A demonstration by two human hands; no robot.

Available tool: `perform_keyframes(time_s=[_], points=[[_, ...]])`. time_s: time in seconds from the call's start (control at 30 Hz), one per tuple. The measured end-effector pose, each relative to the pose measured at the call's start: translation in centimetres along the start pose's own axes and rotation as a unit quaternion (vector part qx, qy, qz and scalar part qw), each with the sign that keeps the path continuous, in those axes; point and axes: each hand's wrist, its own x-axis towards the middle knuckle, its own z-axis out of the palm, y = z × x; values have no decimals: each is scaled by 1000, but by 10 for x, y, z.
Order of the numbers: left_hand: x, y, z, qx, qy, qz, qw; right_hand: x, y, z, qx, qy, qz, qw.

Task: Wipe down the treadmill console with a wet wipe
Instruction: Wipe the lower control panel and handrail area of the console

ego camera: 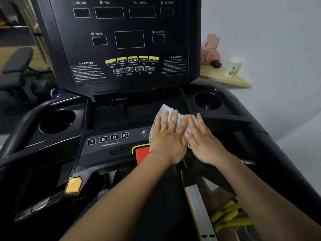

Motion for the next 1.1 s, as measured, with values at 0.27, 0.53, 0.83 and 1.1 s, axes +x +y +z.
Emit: perform_keyframes(time_s=[0.27,0.53,0.83,1.1], points=[[-33,11,14,-1,19,14,1000,-37,14,23,-24,81,-2,996],[-25,5,9,-4,28,4,1000,-20,11,24,-47,91,-16,995],[-54,-43,4,-38,39,-64,996,3,-40,32,-158,51,-86,982],[-98,-101,6,-47,61,-127,989,15,-112,48,-170,-7,-135,976]])
